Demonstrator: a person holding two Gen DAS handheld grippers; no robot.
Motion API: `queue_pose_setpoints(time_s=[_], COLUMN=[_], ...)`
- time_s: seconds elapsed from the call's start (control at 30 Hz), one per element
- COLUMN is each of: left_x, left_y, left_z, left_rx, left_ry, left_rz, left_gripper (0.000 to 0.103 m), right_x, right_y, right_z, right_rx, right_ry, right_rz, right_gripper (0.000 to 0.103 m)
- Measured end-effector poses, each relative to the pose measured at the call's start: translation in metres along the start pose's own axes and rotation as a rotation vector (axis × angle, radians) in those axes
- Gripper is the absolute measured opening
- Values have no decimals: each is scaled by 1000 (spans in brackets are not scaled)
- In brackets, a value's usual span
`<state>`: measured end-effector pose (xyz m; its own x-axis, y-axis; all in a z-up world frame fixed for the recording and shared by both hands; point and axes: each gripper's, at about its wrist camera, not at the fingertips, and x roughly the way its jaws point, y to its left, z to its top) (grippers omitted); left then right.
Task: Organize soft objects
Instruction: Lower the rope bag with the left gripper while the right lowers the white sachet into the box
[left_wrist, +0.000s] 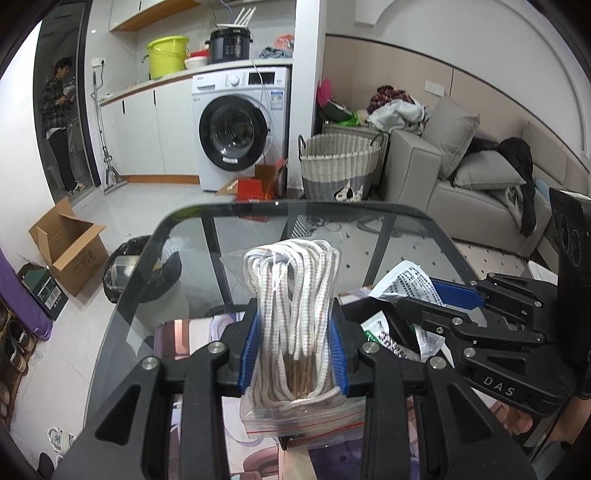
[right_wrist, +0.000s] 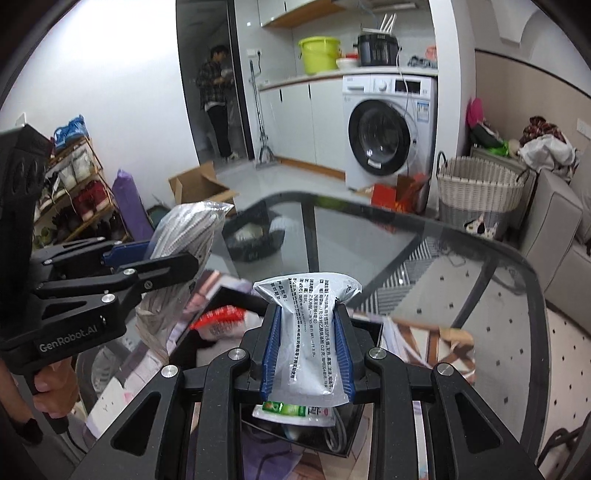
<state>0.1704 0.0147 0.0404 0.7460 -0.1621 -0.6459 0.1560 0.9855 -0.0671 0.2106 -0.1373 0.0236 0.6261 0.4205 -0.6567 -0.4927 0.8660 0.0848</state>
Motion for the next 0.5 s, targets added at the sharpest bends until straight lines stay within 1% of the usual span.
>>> queue_pose_setpoints(time_s=[0.17,0.3,0.5], left_x=[8,13,24], left_y=[-3,-4,-6], left_z=[-3,-4,-9], left_rx=[4,1,11], left_ry=[38,61,121], left_rz=[8,1,1], left_gripper=[32,32,32], right_x=[14,20,31], right_y=[-7,-9,-5], right_z=[-7,-12,-19], right_rx=[13,22,5], right_ry=[63,84,138], right_rz=[0,6,8], right_gripper=[28,28,28])
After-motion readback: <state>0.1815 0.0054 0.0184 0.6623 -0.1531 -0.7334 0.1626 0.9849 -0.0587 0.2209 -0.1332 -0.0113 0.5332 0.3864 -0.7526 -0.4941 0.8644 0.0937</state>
